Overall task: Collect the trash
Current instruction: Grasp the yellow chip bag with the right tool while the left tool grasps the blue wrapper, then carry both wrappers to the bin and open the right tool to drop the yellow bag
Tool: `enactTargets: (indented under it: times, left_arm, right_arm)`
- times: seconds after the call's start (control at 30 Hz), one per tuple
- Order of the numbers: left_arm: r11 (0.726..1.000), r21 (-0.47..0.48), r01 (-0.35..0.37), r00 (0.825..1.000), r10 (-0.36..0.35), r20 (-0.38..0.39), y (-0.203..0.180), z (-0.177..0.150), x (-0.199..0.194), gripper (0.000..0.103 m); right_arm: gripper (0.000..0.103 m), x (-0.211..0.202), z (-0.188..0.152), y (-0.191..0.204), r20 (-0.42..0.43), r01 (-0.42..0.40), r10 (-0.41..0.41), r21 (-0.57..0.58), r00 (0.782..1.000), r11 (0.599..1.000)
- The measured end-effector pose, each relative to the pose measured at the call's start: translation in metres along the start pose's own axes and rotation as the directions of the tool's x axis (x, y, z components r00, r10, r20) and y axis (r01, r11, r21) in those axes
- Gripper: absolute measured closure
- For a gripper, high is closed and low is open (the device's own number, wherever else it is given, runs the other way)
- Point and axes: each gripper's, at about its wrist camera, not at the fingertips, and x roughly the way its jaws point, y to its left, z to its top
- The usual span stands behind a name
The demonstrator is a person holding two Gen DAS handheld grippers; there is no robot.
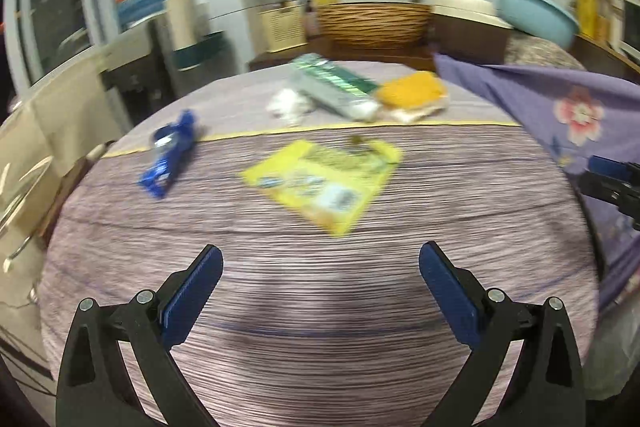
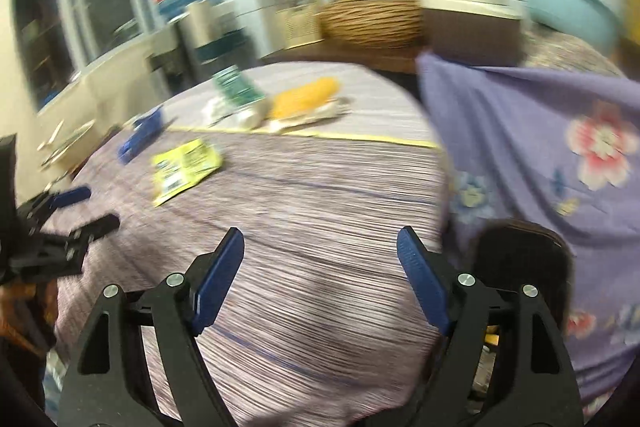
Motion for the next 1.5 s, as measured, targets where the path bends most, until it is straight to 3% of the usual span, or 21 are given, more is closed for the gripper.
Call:
enactTargets:
  times: [0.23, 0.43, 0.67, 0.77, 0.9, 0.93, 1.13, 1.3, 1.37, 1.47, 1.5]
  left_arm:
    - [0.986, -0.129, -0.106, 0.994, 0.101, -0.046, 0.098, 0.008, 0.028, 0.006]
    - [0.982, -0.119, -0.146, 0.988, 0.138, -0.067, 0.132, 0.014, 0.048, 0.006]
    - [0.983, -0.083, -0.162, 0.985, 0.155, -0.079, 0.148, 0.025, 0.07, 0.006]
    - [0.984, -0.078, -0.16, 0.985, 0.154, -0.083, 0.154, 0.031, 0.078, 0.006]
    - [0.986, -0.032, -0.163, 0.984, 0.16, -0.075, 0.153, 0.047, 0.089, 0.006]
    - [0.987, -0.021, -0.158, 0.985, 0.156, -0.075, 0.152, 0.05, 0.093, 0.006]
    - [0.983, 0.01, -0.185, 0.978, 0.185, -0.098, 0.148, 0.067, 0.125, 0.006]
    - [0.971, 0.036, -0.234, 0.962, 0.237, -0.133, 0.145, 0.071, 0.145, 0.03]
    - [0.972, 0.015, -0.236, 0.959, 0.235, -0.16, 0.15, 0.069, 0.15, 0.056]
    - [0.976, -0.057, -0.209, 0.963, 0.196, -0.185, 0.16, 0.065, 0.151, 0.078]
    - [0.974, -0.077, -0.214, 0.962, 0.197, -0.187, 0.164, 0.064, 0.148, 0.079]
  right_arm:
    - [0.025, 0.057, 0.025, 0.065, -0.121, -0.147, 0.132, -0.123, 0.984, 0.982]
    - [0.025, 0.116, 0.053, 0.093, -0.203, -0.189, 0.159, -0.14, 0.966, 0.972]
    - [0.057, 0.163, 0.079, 0.107, -0.24, -0.162, 0.118, -0.172, 0.964, 0.972]
    - [0.071, 0.178, 0.083, 0.108, -0.25, -0.146, 0.099, -0.177, 0.963, 0.973]
    - [0.082, 0.189, 0.083, 0.111, -0.26, -0.148, 0.096, -0.188, 0.961, 0.971]
    - [0.09, 0.19, 0.082, 0.112, -0.264, -0.149, 0.094, -0.197, 0.96, 0.969]
    - [0.091, 0.178, 0.08, 0.115, -0.233, -0.141, 0.092, -0.203, 0.968, 0.969]
    - [0.091, 0.158, 0.079, 0.118, -0.19, -0.13, 0.086, -0.231, 0.978, 0.964]
    - [0.091, 0.151, 0.078, 0.118, -0.177, -0.136, 0.096, -0.229, 0.979, 0.964]
    - [0.091, 0.139, 0.077, 0.116, -0.157, -0.146, 0.114, -0.21, 0.981, 0.967]
    - [0.091, 0.136, 0.077, 0.115, -0.152, -0.148, 0.118, -0.207, 0.981, 0.967]
